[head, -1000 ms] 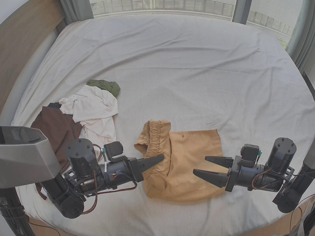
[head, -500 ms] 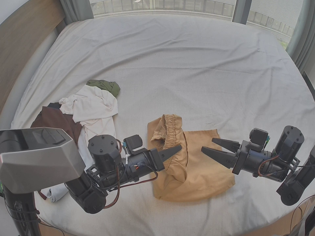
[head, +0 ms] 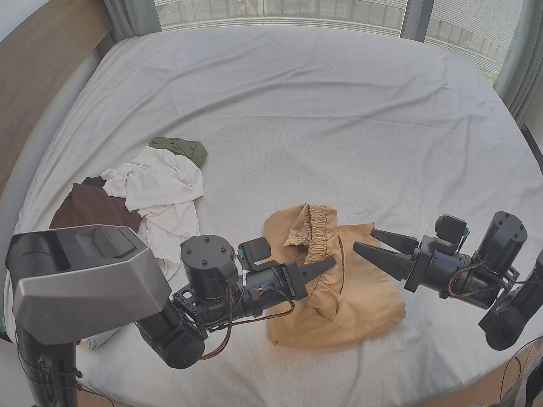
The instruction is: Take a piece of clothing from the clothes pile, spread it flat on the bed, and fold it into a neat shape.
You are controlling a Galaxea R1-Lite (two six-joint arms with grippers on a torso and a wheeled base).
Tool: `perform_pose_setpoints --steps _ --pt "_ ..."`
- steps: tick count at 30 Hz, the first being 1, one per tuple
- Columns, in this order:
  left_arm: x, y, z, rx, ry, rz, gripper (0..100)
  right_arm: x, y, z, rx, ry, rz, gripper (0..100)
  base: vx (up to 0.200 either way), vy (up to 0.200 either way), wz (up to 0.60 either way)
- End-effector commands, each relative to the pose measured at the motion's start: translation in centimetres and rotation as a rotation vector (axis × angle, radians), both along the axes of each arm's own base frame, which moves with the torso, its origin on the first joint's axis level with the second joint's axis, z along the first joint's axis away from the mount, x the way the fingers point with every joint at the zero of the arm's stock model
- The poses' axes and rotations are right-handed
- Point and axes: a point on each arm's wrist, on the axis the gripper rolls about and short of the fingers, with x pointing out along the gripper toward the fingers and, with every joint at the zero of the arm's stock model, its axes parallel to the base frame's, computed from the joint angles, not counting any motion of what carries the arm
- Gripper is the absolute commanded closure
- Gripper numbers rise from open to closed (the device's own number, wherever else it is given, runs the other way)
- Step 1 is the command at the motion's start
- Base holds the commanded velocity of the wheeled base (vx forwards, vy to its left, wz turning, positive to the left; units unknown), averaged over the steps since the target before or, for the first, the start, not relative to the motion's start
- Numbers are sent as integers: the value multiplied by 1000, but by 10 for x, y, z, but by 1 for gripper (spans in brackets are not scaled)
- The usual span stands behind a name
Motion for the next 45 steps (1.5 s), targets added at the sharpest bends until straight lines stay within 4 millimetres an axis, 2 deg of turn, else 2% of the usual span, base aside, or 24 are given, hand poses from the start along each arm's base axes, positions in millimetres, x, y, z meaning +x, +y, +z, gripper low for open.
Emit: perform_pose_setpoints --steps 1,7,8,16,21,22,23,30,40,45 --pt "2 -3 -1 0 4 -3 100 1 1 0 1 -2 2 0 0 0 0" --pt "2 -4 -1 3 8 -5 100 2 -1 1 3 -2 -3 0 0 0 0" --pt "2 -5 -1 3 8 -8 0 2 -1 1 3 -2 -3 0 0 0 0" --pt "-3 -14 3 -4 2 -17 0 1 -1 0 0 1 -3 0 0 0 0" --pt "2 -4 6 -6 -3 28 0 0 0 -3 -5 12 2 0 0 0 0" --pt "4 8 10 -7 -4 58 0 0 1 -4 -8 13 5 0 0 0 0" --pt "-28 152 5 326 -217 285 0 20 -21 -79 -213 213 -200 0 0 0 0" --pt "-29 152 -1 356 -214 274 0 25 -40 -97 -262 265 -260 0 0 0 0" --pt "-29 149 -13 379 -183 257 0 24 -40 -113 -292 316 -252 0 0 0 0" --pt "-30 143 -18 387 -172 239 0 24 -35 -113 -290 311 -238 0 0 0 0"
